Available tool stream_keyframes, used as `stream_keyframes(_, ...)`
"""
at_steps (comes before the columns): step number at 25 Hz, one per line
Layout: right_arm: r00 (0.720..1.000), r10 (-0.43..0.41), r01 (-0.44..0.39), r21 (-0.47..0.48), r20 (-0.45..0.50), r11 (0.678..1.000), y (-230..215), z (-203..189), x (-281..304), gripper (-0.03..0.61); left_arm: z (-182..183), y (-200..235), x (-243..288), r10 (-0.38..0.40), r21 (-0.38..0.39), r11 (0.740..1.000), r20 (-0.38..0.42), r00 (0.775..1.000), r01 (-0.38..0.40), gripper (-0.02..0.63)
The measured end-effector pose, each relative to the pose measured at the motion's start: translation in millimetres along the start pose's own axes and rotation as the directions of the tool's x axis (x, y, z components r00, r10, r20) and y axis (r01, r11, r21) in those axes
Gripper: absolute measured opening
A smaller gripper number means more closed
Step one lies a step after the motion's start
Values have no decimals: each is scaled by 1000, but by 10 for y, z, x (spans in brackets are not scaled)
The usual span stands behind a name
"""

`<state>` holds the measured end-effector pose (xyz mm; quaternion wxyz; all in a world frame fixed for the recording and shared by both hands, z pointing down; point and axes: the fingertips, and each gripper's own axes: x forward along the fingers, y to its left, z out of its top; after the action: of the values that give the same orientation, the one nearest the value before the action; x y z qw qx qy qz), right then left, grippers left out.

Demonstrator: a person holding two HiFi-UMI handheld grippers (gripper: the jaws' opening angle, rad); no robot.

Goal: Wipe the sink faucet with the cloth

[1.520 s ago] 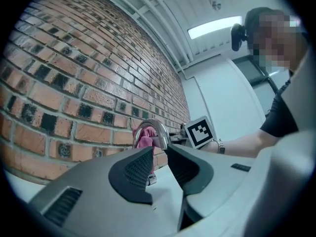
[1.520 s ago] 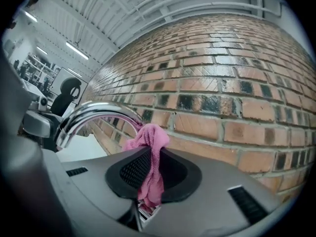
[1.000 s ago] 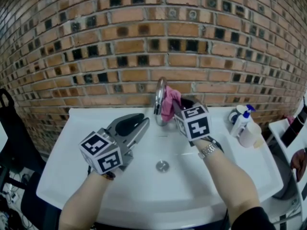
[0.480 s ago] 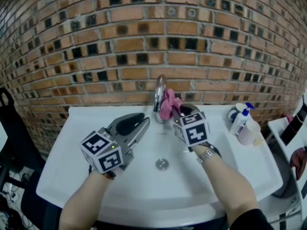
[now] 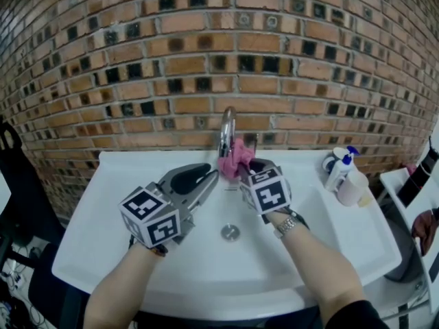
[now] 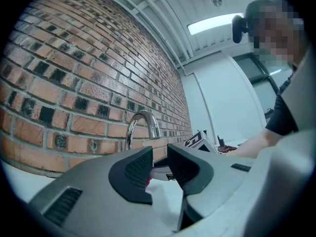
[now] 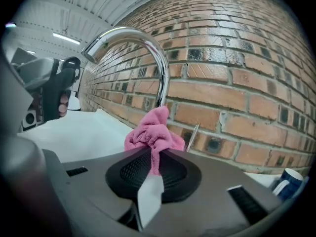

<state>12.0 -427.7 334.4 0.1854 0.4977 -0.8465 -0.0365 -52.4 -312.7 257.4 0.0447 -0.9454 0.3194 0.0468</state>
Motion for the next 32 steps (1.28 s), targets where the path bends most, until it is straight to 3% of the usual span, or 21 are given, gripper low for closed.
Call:
stream_keyframes(8, 997, 44, -43, 21, -67, 999, 196, -231, 45, 48, -31, -76, -58, 6, 0, 1000, -22, 1000, -6, 101)
stream_keyframes(13, 996, 70, -69, 9, -55, 998, 331, -184, -7, 48, -38, -122, -118, 5, 0, 1000, -25, 1000, -5, 101)
stream_keyframes(20, 997, 69, -70, 30, 14, 997, 396, -1, -318, 48, 7, -173, -259, 40, 12, 999, -28, 999, -40, 98)
stream_keyframes(24, 996, 71, -74, 56, 55, 996, 424, 92, -613, 48, 48, -256, -338, 73, 26, 997, -35, 997, -72, 61)
stream_keyframes(32, 987, 64, -77, 86, 147, 993, 557, 274, -1308, 48, 275, -536, -586, 136, 71, 988, 30, 990, -138, 5)
